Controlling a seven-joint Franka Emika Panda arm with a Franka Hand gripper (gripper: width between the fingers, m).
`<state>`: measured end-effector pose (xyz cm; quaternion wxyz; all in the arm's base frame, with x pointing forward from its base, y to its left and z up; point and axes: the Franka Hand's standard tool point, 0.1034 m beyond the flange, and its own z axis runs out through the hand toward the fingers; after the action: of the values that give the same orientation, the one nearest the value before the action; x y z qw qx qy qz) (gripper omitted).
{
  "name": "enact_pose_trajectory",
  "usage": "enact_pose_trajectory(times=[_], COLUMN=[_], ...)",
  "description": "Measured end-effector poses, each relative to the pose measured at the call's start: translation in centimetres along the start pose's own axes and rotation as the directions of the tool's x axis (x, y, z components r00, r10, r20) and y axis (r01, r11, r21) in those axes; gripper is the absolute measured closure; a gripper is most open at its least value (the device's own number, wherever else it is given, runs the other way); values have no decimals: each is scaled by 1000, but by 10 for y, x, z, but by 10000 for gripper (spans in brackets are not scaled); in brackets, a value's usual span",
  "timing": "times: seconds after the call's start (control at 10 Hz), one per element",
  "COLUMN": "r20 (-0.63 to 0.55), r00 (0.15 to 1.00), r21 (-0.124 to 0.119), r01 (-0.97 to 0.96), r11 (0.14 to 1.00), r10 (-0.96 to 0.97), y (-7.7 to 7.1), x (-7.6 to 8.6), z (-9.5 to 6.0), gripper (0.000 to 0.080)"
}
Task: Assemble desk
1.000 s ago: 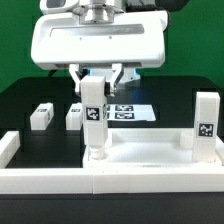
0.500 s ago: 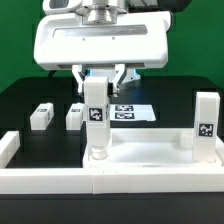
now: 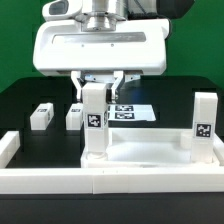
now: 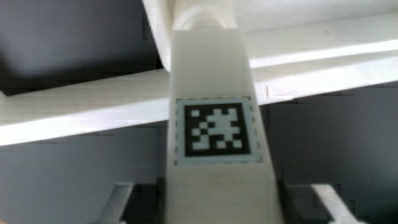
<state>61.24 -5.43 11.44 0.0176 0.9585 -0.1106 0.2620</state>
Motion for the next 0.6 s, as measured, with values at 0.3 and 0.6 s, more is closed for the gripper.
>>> enact_pose_trajectory(times=[0.3, 0.6], r20=[-17, -19], r00=[1000, 1000], r21=[-12, -13], r01=[2, 2], r11=[1000, 1000], r10=[-2, -2], y=[3, 4], x=[-2, -2], z=[4, 4], gripper=[512, 511])
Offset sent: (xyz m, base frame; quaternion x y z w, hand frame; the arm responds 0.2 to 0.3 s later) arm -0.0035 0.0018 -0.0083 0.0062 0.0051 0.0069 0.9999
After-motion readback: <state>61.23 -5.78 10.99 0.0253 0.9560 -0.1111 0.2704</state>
